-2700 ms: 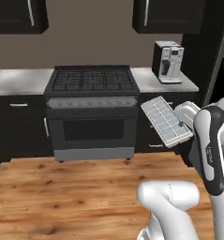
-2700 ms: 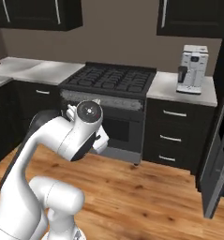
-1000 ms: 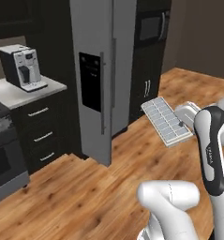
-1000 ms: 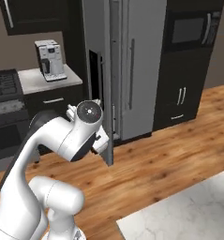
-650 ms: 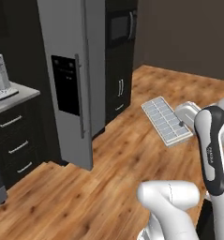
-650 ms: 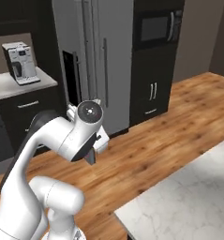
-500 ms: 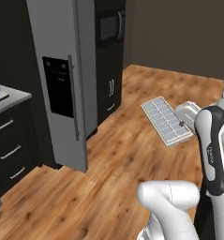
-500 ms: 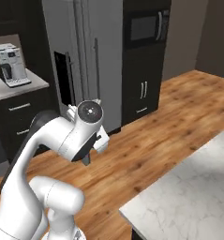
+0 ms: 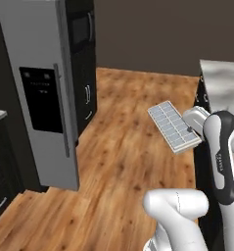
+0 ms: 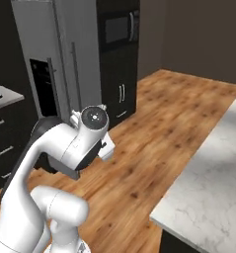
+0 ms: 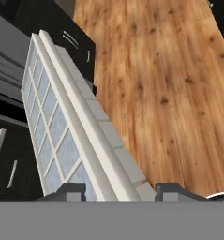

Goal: The ice cube tray has been filled with water. Take the tray and place it in the freezer to make ice. Close the freezer door after placing the tray.

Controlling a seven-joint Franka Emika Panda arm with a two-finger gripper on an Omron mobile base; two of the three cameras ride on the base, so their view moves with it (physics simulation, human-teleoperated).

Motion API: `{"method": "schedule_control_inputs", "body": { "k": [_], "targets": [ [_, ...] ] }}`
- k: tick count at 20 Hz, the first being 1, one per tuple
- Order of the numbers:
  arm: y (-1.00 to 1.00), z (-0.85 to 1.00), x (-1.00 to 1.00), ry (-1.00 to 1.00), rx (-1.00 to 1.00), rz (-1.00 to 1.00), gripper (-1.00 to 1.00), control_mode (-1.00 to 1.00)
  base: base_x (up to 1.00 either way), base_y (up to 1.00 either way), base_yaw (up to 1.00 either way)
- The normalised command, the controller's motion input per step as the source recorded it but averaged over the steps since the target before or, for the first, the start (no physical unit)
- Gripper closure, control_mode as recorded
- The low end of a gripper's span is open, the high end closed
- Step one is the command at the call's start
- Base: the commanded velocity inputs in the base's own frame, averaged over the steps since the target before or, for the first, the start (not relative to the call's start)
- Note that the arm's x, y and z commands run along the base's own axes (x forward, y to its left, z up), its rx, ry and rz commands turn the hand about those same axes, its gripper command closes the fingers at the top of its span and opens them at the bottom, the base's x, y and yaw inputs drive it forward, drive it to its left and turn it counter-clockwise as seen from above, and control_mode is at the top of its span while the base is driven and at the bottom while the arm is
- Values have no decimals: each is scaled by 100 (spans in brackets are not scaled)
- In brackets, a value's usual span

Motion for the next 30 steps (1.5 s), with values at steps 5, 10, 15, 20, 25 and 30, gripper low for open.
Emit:
{"method": "schedule_control_inputs", "body": {
  "k": [5,10,15,20,25,30],
  "targets": [
    [0,0,0,0,0,0,100,100,5,74,-41],
    [0,0,0,0,0,0,100,100,28,80,-41],
    [0,0,0,0,0,0,100,100,57,67,-35],
    [0,0,0,0,0,0,100,100,51,8,-22],
    [0,0,0,0,0,0,100,100,57,4,-17],
    [0,0,0,0,0,0,100,100,72,24,-12]
  ]
}}
